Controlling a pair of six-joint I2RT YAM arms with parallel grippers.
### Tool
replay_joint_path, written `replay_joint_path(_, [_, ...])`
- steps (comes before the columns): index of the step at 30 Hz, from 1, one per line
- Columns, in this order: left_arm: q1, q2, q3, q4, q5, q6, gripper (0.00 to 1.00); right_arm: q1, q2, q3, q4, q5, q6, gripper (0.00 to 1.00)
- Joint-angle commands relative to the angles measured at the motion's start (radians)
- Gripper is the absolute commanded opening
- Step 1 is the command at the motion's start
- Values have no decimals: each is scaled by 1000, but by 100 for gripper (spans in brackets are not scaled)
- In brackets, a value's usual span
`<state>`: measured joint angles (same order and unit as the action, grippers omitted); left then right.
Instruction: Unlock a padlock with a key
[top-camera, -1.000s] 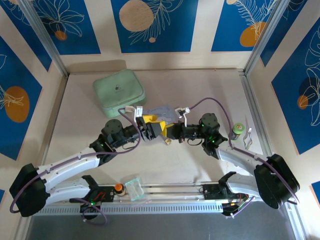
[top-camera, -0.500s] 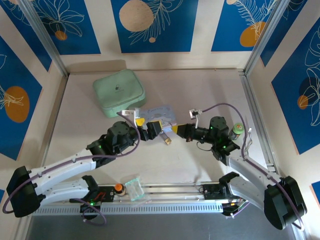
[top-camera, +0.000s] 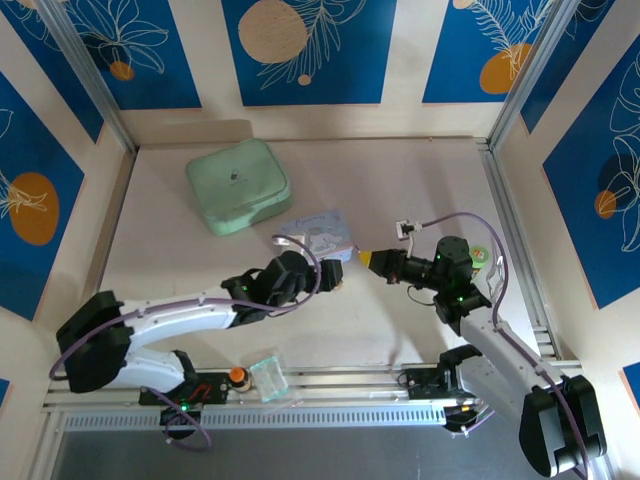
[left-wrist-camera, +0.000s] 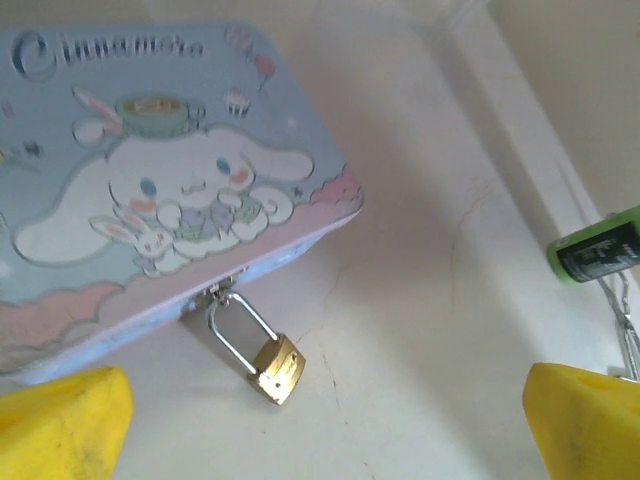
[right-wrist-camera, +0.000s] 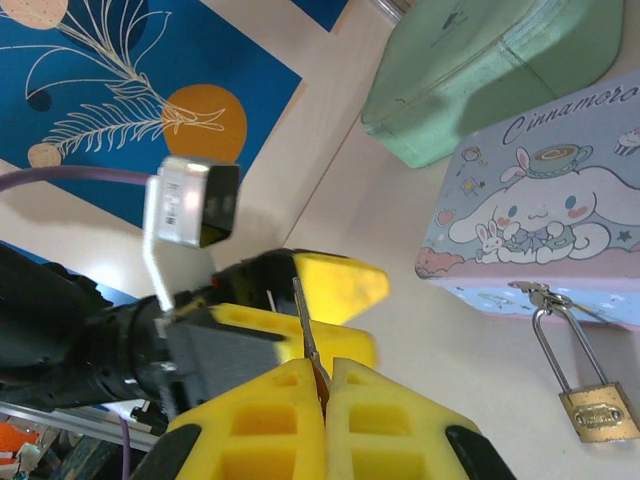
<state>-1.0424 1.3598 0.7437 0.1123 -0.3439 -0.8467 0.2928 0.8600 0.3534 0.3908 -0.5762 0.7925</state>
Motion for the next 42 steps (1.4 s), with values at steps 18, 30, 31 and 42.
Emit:
replay_joint_path(18, [-73,324,145,-84,-188,-439,67,-22,-75,-53,-306,122,-121,0])
replay_joint_path(30, [-20,481,225,-63,-97,-473,62,-25,-96,-59,-320,136,-127,0])
replay_joint_path(31, [-18,490,231,-67,-97,-479,60,-25,-96,-59,-318,135,-127,0])
replay_joint_path(42, [-22,575,284,-131,-136,-453,44,-34,-101,-62,-322,139,-124,0])
